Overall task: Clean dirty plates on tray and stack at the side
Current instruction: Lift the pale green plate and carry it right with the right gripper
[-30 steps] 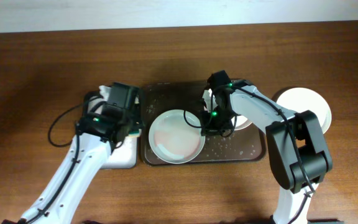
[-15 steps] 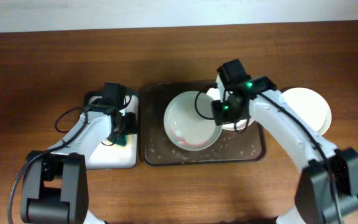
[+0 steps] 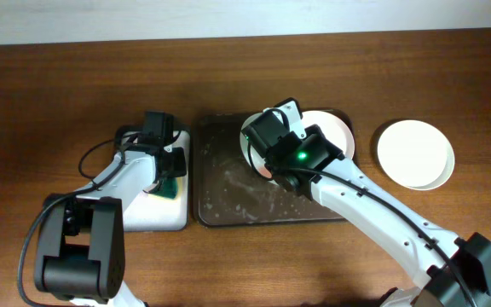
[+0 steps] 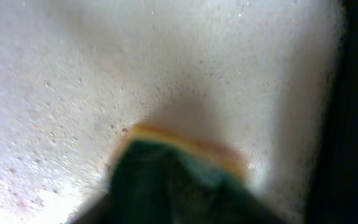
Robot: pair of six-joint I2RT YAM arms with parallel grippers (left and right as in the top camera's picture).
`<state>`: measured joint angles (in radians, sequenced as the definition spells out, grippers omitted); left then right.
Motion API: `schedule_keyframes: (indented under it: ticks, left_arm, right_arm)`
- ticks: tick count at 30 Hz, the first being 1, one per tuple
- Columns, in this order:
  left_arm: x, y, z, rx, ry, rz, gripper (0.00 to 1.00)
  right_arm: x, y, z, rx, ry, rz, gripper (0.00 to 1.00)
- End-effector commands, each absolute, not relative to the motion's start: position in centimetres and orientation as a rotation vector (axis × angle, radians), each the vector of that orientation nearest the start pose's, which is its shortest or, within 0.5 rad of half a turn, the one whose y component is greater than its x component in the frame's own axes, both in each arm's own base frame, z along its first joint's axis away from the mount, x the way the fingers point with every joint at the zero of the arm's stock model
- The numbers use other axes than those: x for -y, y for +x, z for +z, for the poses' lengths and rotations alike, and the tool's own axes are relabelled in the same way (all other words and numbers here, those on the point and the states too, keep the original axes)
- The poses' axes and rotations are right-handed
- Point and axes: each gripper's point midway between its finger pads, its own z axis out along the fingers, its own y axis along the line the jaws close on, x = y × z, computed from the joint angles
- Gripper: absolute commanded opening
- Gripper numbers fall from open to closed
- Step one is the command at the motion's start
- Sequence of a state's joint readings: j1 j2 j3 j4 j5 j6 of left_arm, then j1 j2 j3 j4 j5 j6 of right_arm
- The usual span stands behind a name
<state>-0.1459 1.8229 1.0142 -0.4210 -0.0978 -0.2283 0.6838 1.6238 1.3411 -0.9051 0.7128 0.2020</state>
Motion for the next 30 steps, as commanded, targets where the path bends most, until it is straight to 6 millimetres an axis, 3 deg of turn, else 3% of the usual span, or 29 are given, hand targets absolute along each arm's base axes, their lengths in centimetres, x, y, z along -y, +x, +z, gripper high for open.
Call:
schedule_keyframes:
  ticks: [1,5,6,7,8,11,13,15,16,20,22,25,26,27,30]
  left_arm:
    - [3.7,37.8,-0.6,-2.797,-0.147,0.044,0.01]
    - [3.9,39.2,1.1,-2.743,-0.148,0.031,0.00]
    - [3.8,39.5,1.9,-2.723,-0.150,0.036,0.09]
    - [3.7,39.0,2.3,-2.731,-0.150,0.036,0.72]
    - [3.6,38.2,2.1,-2.766,-0.149,0.046,0.74]
    - [3.1,34.2,1.0,-2.933,-0.144,0.094,0.76]
    - [3.1,33.4,0.8,-2.964,-0.143,0.100,0.75]
    - [3.9,32.8,0.7,-2.995,-0.137,0.025,0.41]
    - [3.9,32.2,0.6,-3.021,-0.138,0.029,0.37]
    - [3.7,31.2,0.5,-3.063,-0.138,0.042,0.00]
    - [3.5,31.3,0.5,-3.057,-0.139,0.057,0.00]
    - [3.7,32.6,0.7,-3.007,-0.139,0.042,0.03]
    - [3.8,33.0,0.8,-2.991,-0.138,0.036,0.43]
    - [3.9,33.7,1.1,-2.965,-0.138,0.029,0.63]
    - [4.0,34.2,1.3,-2.950,-0.138,0.019,0.68]
  right_arm:
    - [-14.0,35.4,20.6,-2.299,-0.335,-0.668,0.04]
    - [-15.2,34.8,21.2,-2.250,-0.358,-0.686,0.04]
    - [-15.2,34.8,21.3,-2.249,-0.358,-0.684,0.04]
    - [-15.2,34.8,21.3,-2.247,-0.357,-0.687,0.04]
    - [-15.0,34.9,21.5,-2.235,-0.348,-0.706,0.04]
    - [-14.6,35.0,22.0,-2.212,-0.333,-0.737,0.04]
    - [-14.6,34.9,22.1,-2.212,-0.300,-0.720,0.04]
    - [-14.8,34.9,21.8,-2.231,-0.251,-0.664,0.04]
    - [-14.9,34.8,21.7,-2.237,-0.245,-0.652,0.04]
    - [-14.6,34.7,22.1,-2.258,-0.145,-0.547,0.04]
    - [-12.9,35.1,22.8,-2.274,-0.074,-0.512,0.04]
    - [-8.6,35.8,24.1,-2.288,0.094,-0.465,0.04]
    - [-6.9,36.1,23.9,-2.327,0.162,-0.401,0.04]
    - [-4.6,36.5,23.1,-2.381,0.271,-0.323,0.04]
    - [2.3,36.3,20.7,-2.496,0.561,-0.146,0.04]
